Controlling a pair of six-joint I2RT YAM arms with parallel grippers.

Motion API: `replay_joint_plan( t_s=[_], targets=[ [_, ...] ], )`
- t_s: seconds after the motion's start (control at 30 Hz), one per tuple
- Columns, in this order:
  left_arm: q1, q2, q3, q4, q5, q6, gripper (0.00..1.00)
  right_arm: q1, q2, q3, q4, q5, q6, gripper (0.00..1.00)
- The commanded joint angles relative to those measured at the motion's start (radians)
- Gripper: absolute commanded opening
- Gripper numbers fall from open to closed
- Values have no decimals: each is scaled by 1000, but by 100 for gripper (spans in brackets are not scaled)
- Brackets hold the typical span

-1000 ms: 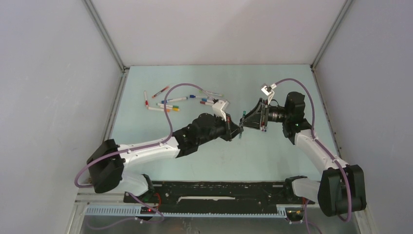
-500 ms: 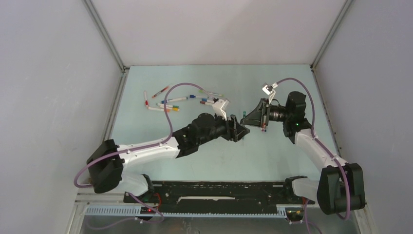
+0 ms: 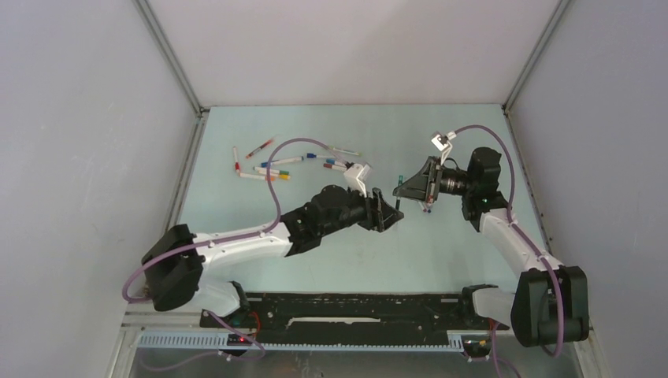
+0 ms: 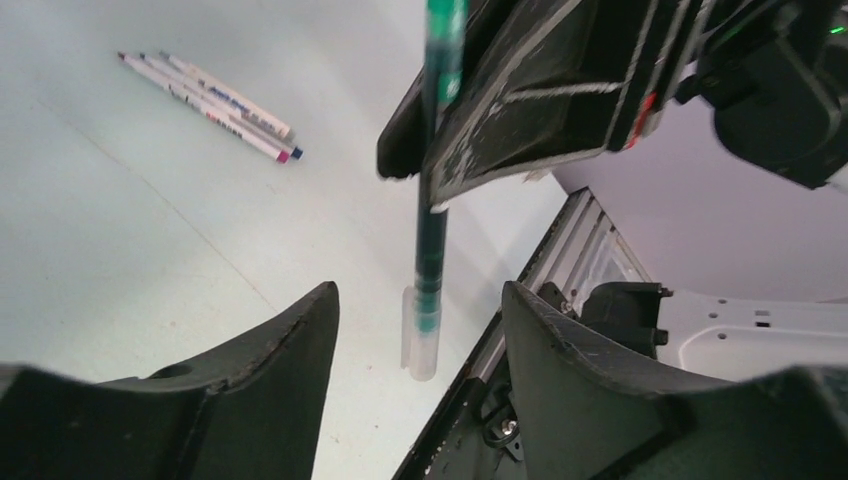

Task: Open the pen caps
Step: Pick up the pen from the center of the board, then open the pen cap from the pen.

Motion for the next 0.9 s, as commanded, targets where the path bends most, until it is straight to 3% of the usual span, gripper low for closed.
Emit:
replay_joint_plan(
  t_s=[0.0,0.33,0.47,0.57,0.73,0.87],
  targets=[
    [-10,41,37,-33,3,-32,62,-10,-25,6,-21,59,15,0],
    [-16,101,99,-91,2,-43,46,-6,-21,5,-52,99,8,0],
    [-16,111,105,-88,13,-46,29,-5,-19,6,-59,104,1,0],
    [-16,119,111,-93,28,-44,1,-3,-19,5,-64,108,-5,0],
    [-16,153,126,-107,96,-38,0,-43,-53,24,-34,209,30,0],
    [-16,191,133,-145,170,-29,0,-97,-14,181,-126,312,10,0]
  ],
)
